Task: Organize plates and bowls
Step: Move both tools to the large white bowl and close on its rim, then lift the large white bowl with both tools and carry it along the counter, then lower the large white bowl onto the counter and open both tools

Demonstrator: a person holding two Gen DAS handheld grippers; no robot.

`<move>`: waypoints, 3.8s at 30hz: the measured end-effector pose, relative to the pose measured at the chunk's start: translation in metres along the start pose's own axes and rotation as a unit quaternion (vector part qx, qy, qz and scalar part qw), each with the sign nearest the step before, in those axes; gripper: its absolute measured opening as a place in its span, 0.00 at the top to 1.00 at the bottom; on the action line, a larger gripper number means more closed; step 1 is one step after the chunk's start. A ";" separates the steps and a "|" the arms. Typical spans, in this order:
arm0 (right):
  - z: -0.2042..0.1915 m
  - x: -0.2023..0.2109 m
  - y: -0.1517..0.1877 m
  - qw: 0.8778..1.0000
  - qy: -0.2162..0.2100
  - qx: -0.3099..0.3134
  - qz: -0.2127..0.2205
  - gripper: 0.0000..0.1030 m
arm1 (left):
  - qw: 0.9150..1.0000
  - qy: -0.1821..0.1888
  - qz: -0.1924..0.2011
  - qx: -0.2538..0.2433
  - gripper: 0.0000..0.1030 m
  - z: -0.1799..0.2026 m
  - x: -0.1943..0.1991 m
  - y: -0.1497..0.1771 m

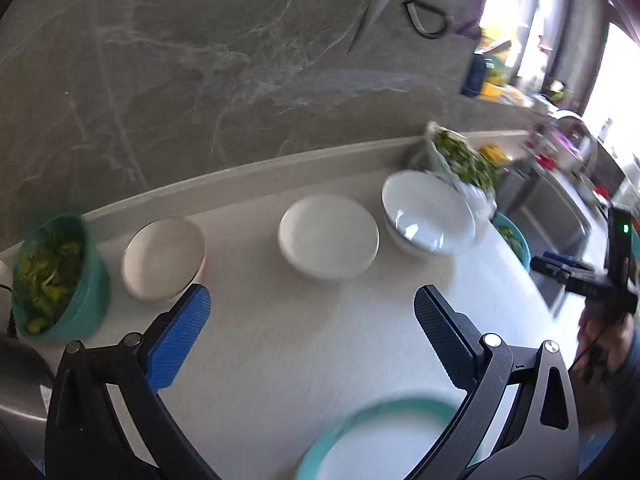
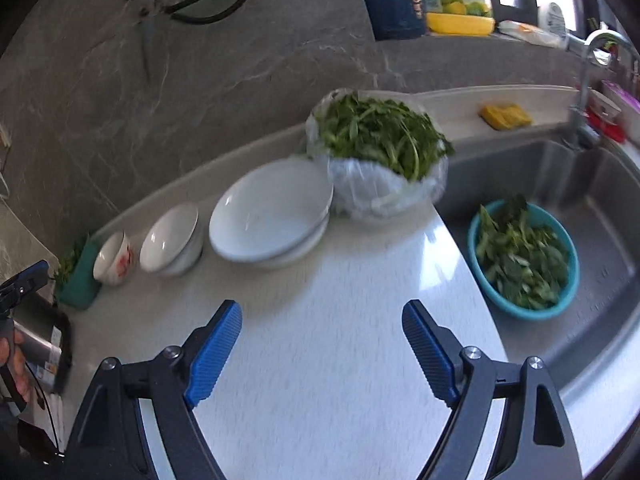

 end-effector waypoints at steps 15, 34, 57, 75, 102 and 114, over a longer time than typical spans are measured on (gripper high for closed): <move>0.028 -0.129 -0.056 0.984 -0.083 -0.105 -0.115 0.27 | 0.978 -0.049 -0.183 -0.085 0.35 0.089 -0.209 -0.128; -0.006 -0.160 -0.051 0.974 -0.125 -0.113 -0.155 0.74 | 0.954 0.036 -0.279 -0.106 0.83 0.086 -0.294 -0.122; 0.012 -0.118 -0.028 0.971 -0.108 -0.111 -0.184 0.85 | 0.965 0.065 -0.245 -0.067 0.87 0.088 -0.205 -0.082; 0.037 -0.020 0.049 0.961 -0.089 -0.082 -0.248 0.86 | 0.956 0.130 -0.262 -0.033 0.87 0.187 -0.112 0.061; 0.046 -0.044 0.094 0.957 -0.094 -0.024 -0.275 0.86 | 0.967 0.071 -0.244 0.026 0.85 0.207 -0.151 0.130; 0.050 -0.018 0.067 0.968 -0.114 -0.013 -0.224 0.37 | 0.978 0.075 -0.185 0.060 0.04 0.186 -0.089 0.116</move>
Point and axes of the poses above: each gripper's, at about its wrist camera, not at the fingertips, and x roughly against the way its jaws point, z to its right, y to its underside, the point moved 7 cm from there along -x, roughly the way its jaws point, and after that the axes turned 3 degrees about -z, right-handed, at the moved point
